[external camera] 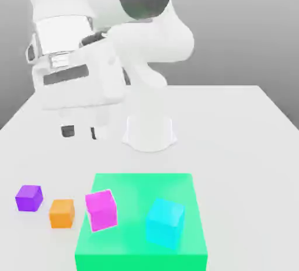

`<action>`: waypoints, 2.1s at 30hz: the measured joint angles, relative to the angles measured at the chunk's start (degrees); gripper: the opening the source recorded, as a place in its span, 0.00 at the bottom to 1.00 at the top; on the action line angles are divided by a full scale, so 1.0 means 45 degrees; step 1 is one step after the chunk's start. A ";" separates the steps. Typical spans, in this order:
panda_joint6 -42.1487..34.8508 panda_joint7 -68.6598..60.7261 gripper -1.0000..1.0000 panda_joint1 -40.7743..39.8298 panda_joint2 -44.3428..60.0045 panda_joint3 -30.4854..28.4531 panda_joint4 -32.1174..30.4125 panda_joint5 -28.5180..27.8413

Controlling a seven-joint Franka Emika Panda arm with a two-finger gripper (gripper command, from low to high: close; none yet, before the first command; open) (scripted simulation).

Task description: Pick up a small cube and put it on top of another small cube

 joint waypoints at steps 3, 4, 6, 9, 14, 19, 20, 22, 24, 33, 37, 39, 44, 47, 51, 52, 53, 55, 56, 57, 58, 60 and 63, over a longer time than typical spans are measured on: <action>0.0774 0.1496 0.50 -0.0522 0.1268 -0.0232 -0.0544 -0.0119; 0.1046 0.2071 0.50 -0.0730 0.1666 -0.0329 -0.0732 -0.0267; 0.1608 0.3370 0.50 -0.1015 0.2416 -0.0599 -0.1118 -0.0769; 0.2447 0.5538 0.50 -0.0957 0.3419 -0.1432 -0.1667 -0.1937; 0.3615 0.5391 0.50 -0.1355 0.4891 -0.1034 -0.1511 -0.1287; 0.4751 0.4586 0.00 -0.2544 0.6389 0.0397 -0.1198 -0.0207; 0.4751 0.4586 0.00 -0.2544 0.6389 0.0397 -0.1198 -0.0207; 0.4758 0.4592 0.00 -0.2545 0.6389 0.0397 -0.1198 -0.0212; 0.4774 0.4604 0.00 -0.2547 0.6390 0.0399 -0.1198 -0.0224; 0.3373 0.5821 0.00 -0.1466 0.4510 -0.1043 -0.1616 -0.1838; 0.2491 0.5512 0.00 -0.1240 0.3729 -0.0935 -0.1438 -0.2315; 0.1761 0.4118 0.00 -0.1178 0.3506 -0.0342 -0.0646 -0.1715; -0.0238 0.0711 0.00 -0.0578 0.2888 0.0790 0.1393 -0.0624; -0.1155 -0.0749 0.00 -0.0086 0.2565 0.1143 0.1892 -0.0816; -0.2197 -0.2365 0.00 0.0513 0.2125 0.1572 0.2289 -0.1466; -0.2379 -0.2693 0.00 0.0653 0.2036 0.1673 0.2293 -0.1696; -0.2547 -0.3005 0.00 0.0777 0.1949 0.1787 0.2281 -0.1942; -0.2865 -0.3599 0.00 0.1098 0.1778 0.1944 0.2238 -0.2468; -0.3020 -0.3884 0.00 0.1306 0.1693 0.1976 0.2212 -0.2746; -0.3174 -0.4163 0.00 0.1496 0.1606 0.2024 0.2186 -0.3031; -0.3326 -0.4433 0.00 0.1673 0.1522 0.2080 0.2156 -0.3326; -0.3565 -0.5045 0.00 0.2005 0.1345 0.2213 0.2168 -0.3843; -0.2471 -0.5330 0.00 0.2425 0.2110 0.2083 0.1860 -0.4044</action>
